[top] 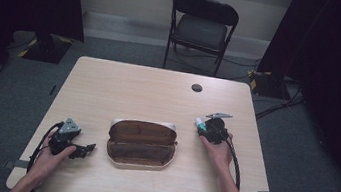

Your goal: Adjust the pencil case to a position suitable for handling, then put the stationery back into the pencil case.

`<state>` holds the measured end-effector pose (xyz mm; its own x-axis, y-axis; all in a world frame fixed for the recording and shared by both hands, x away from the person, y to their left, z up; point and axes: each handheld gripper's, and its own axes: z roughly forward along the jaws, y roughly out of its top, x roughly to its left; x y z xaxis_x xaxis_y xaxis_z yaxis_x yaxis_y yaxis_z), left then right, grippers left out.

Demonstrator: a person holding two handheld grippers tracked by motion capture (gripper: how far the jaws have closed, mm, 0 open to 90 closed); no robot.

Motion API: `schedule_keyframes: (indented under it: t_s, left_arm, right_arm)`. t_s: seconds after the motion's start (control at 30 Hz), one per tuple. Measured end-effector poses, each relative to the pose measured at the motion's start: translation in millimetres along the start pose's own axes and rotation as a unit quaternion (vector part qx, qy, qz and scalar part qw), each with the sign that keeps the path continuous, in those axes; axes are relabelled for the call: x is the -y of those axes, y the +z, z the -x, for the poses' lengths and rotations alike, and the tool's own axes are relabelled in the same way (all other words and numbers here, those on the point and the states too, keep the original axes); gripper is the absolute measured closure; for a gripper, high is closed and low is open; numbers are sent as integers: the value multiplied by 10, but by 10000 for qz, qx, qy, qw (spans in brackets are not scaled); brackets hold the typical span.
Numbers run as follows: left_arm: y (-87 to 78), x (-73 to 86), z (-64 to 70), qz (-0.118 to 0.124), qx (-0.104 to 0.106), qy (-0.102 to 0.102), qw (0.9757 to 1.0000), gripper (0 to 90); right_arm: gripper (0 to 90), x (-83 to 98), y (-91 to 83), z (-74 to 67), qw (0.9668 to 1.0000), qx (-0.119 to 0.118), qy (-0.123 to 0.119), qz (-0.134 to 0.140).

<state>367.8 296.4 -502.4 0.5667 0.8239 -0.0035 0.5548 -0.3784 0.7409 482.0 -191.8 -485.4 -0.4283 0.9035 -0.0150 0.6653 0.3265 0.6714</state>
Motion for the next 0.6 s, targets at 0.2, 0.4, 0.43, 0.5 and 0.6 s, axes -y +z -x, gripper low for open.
schedule_keyframes:
  t_s: [0.2, 0.4, 0.43, 0.5, 0.6]
  left_arm:
    - [0, 0, 0, 1, -1, 1, 10000, 141]
    - [-5, 3, 4, -6, -14, -14, 10000, 141]
    - [-4, 3, 4, -6, -7, -16, 10000, 141]
    - [-5, 3, 3, -3, -14, -9, 10000, 141]
    - [-5, 3, 3, -5, -14, -11, 10000, 141]
  right_arm:
    - [662, 27, -59, -24, 9998, -54, -102, -133]
    - [662, 58, -147, 0, 9995, -322, -31, -29]
    - [662, 57, -177, 2, 9994, -351, -22, -5]
    - [663, 64, -235, 5, 9991, -414, 1, 17]
    - [663, 96, -317, 9, 9986, -533, -27, 56]
